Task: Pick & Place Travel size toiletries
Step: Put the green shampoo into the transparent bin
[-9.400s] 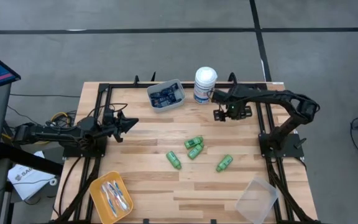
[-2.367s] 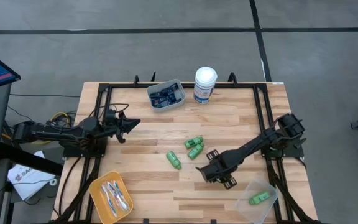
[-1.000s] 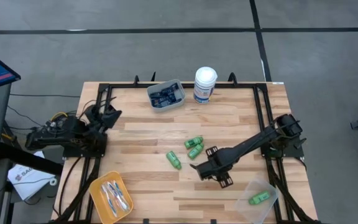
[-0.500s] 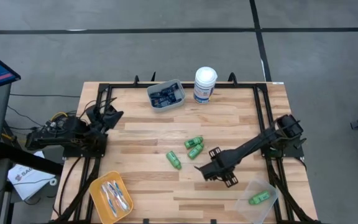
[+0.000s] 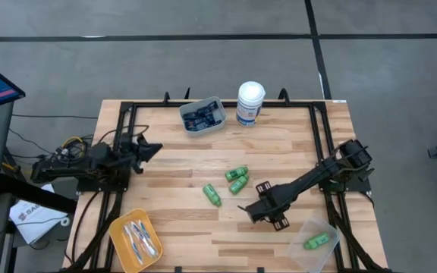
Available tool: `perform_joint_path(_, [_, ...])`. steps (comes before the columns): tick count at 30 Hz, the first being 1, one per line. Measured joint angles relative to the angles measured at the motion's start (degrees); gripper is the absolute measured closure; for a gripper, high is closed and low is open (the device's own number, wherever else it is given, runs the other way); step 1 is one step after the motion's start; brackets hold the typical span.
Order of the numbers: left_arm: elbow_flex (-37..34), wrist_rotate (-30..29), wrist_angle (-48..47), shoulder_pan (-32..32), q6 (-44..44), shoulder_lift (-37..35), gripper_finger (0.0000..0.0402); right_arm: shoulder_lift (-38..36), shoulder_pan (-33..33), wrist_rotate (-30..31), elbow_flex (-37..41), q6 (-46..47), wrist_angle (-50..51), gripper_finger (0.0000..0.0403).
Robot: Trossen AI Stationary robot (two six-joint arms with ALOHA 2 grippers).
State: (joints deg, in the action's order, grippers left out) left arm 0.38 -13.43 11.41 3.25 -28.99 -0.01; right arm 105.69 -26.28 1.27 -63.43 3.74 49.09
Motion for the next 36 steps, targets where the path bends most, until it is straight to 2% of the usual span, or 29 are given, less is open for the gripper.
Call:
perform_joint_path(2, [0.0,0.0,-5.4,0.0,0.0,0.0,0.0400,-2.0,0.3,0.6,-1.2,2.2,-0.4,0.0167])
perform_joint_path(4, [0.0,0.5,-8.5,0.0,0.1,0.0,0.0400,-4.6,1.3,0.9,-2.5,8.6,0.1,0.0169])
perform_joint_path(11, [0.0,1.7,-8.7,-0.1,0.1,0.0,0.0400,-13.5,4.3,0.7,-3.0,51.2,5.0,0.0168])
perform_joint_path(14, [0.0,1.7,-8.7,-0.1,0.1,0.0,0.0400,-15.2,3.6,1.4,-2.8,63.9,8.8,0.0168])
perform_joint_path(17, [0.0,1.7,-8.7,-0.1,0.1,0.0,0.0400,-15.0,2.1,1.8,-2.8,72.7,12.6,0.0168])
perform_joint_path(23, [0.0,1.6,-8.8,-0.1,0.1,0.0,0.0400,-10.0,-1.5,1.6,-2.8,82.4,11.8,0.0168])
perform_joint_path(29, [0.0,1.5,-8.8,-0.1,0.2,0.0,0.0400,-5.4,-3.8,0.1,-2.8,87.4,11.2,0.0168])
perform_joint_path(36, [0.0,1.5,-8.8,-0.1,0.2,0.0,0.0400,-1.3,-4.1,-1.5,-1.2,87.9,6.3,0.0168])
